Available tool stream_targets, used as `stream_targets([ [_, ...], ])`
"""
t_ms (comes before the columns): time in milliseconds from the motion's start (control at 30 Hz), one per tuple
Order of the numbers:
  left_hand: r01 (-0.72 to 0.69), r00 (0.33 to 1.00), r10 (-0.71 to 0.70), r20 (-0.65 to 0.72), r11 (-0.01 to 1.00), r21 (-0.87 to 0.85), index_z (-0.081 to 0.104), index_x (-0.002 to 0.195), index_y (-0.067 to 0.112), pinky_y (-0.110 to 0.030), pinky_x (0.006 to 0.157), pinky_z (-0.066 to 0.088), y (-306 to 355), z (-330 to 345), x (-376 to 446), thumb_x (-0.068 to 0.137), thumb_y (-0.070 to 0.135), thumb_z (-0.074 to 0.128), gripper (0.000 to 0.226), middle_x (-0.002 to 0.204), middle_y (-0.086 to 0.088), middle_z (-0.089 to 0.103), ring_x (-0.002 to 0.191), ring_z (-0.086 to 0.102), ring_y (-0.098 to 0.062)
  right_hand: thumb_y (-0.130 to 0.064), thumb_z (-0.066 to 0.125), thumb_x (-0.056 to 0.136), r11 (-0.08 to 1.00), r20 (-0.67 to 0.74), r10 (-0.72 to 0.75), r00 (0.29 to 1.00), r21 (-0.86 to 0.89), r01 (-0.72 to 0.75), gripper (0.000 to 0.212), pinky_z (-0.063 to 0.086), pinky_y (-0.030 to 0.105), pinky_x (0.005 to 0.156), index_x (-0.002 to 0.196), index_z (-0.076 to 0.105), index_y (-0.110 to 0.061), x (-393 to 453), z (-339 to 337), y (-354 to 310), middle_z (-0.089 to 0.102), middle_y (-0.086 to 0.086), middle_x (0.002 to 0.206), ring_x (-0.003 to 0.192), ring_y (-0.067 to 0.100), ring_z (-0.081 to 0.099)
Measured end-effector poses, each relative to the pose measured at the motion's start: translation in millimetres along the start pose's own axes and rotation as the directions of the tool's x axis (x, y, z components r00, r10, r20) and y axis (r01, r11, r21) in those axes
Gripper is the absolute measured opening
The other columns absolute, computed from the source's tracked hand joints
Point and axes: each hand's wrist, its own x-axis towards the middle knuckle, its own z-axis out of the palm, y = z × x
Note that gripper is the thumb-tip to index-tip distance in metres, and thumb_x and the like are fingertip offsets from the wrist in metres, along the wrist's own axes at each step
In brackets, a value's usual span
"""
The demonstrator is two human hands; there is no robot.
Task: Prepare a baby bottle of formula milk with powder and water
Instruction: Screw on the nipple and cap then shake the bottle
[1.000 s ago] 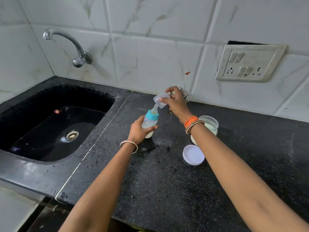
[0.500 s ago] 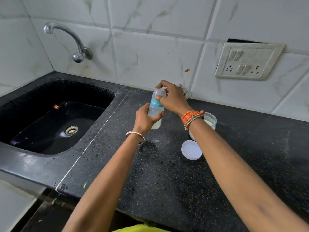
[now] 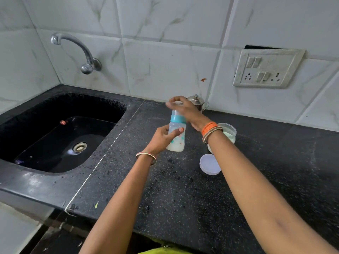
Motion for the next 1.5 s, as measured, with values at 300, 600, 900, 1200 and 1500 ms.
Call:
stream_targets([
  [300, -0.040, 0.992, 0.031, -0.124, 0.997, -0.067, 0.065, 0.081, 0.014, -0.026, 0.058, 0.050, 21.5, 21.4, 3.2, 0.083, 0.031, 0.069, 0.018, 0.066, 0.006, 0.070, 0.059, 0.065, -0.006, 0.006, 0.058, 0.086, 0.908, 0.052, -0.142, 0.988, 0.405, 0.109, 0.025, 0.054, 0.030, 0.083, 0.106, 0.062, -0.009, -15.5, -17.6, -5.2, 0.060, 0.007, 0.102, 0.099, 0.023, 0.057],
  [600, -0.116, 0.961, 0.201, -0.188, 0.914, 0.388, 0.062, 0.096, 0.022, -0.018, 0.060, 0.048, 16.8, 26.4, -0.6, 0.078, 0.034, 0.073, 0.025, 0.082, 0.011, 0.068, 0.078, 0.065, -0.010, -0.038, 0.068, 0.084, 0.964, -0.110, -0.141, 0.984, -0.240, 0.111, 0.071, 0.037, 0.026, 0.095, 0.142, 0.028, -0.029, -35.8, -7.7, 20.7, 0.041, -0.003, 0.133, 0.118, 0.013, 0.044],
  [900, -0.227, 0.950, 0.291, -0.112, 0.891, 0.393, -0.004, 0.150, 0.020, -0.018, 0.089, 0.042, 60.0, 36.8, 7.2, 0.078, 0.037, 0.072, 0.106, 0.136, -0.004, 0.050, 0.119, 0.053, -0.016, -0.033, 0.076, 0.077, 0.980, -0.226, -0.166, 0.960, -0.148, 0.134, 0.068, 0.053, 0.033, 0.084, 0.134, 0.039, -0.030, -33.4, -37.4, -3.5, 0.051, 0.003, 0.129, 0.109, 0.023, 0.056],
  [1200, 0.060, 0.990, -0.073, -0.118, 0.992, -0.114, 0.038, 0.132, 0.015, -0.041, 0.086, 0.044, 51.1, 11.0, 36.1, 0.096, 0.034, 0.045, 0.041, 0.125, -0.006, 0.053, 0.122, 0.048, -0.028, -0.021, 0.080, 0.073, 0.920, -0.424, -0.392, 0.816, -0.203, 0.336, 0.061, 0.056, 0.042, 0.079, 0.126, 0.051, -0.016, -32.3, -75.3, -65.2, 0.058, -0.006, 0.106, 0.087, 0.013, 0.061],
  [1500, 0.301, 0.952, -0.270, 0.144, 0.914, -0.273, 0.056, 0.111, 0.013, -0.034, 0.066, 0.054, 53.0, 23.4, 37.0, 0.098, 0.048, 0.029, 0.046, 0.098, -0.007, 0.066, 0.077, 0.063, -0.020, -0.025, 0.080, 0.073, 0.933, -0.603, -0.320, 0.730, -0.064, 0.355, 0.056, 0.057, 0.039, 0.078, 0.122, 0.052, -0.024, -19.6, -68.4, -26.5, 0.057, -0.020, 0.102, 0.083, 0.003, 0.059],
])
